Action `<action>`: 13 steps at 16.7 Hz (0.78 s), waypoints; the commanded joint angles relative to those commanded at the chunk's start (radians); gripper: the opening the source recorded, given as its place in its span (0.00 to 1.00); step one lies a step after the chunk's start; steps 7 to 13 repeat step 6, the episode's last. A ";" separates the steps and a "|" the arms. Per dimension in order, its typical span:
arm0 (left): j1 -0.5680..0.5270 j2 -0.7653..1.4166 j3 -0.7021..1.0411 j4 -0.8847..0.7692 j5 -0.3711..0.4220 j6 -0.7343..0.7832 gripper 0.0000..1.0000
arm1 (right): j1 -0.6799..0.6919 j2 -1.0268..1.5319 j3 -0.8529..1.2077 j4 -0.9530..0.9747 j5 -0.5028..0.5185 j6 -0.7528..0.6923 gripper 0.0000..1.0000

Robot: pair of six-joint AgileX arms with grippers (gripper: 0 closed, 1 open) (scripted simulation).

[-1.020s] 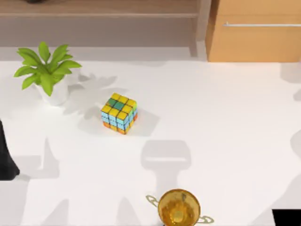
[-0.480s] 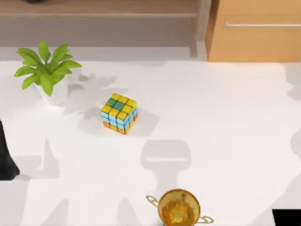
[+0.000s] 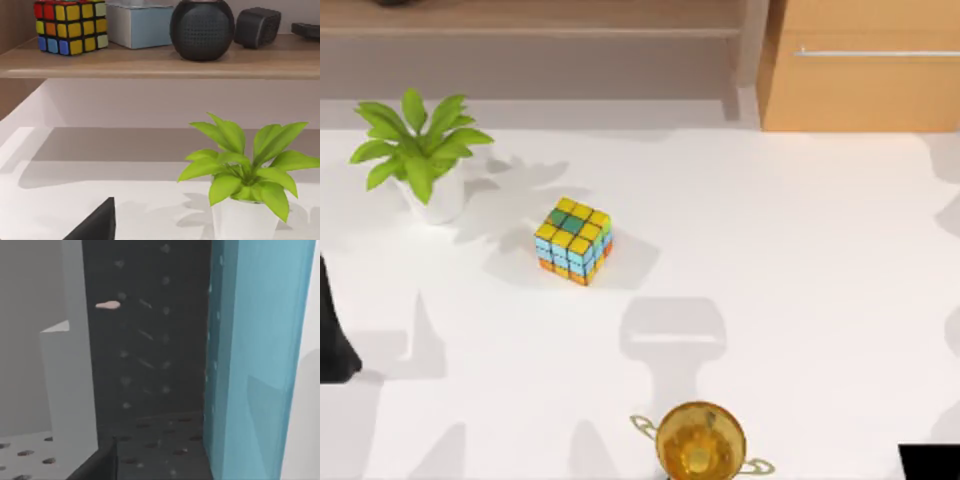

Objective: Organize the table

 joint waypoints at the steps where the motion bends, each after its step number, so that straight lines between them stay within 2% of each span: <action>1: 0.000 0.000 0.000 0.000 0.000 0.000 1.00 | -0.005 -0.013 -0.015 0.006 -0.008 -0.003 1.00; 5: 0.000 0.000 0.000 0.000 0.000 0.000 1.00 | -0.031 -0.060 -0.098 0.025 -0.035 -0.008 1.00; 13: 0.000 0.000 0.000 0.000 0.000 0.000 1.00 | -0.033 -0.061 -0.100 0.026 -0.036 -0.008 1.00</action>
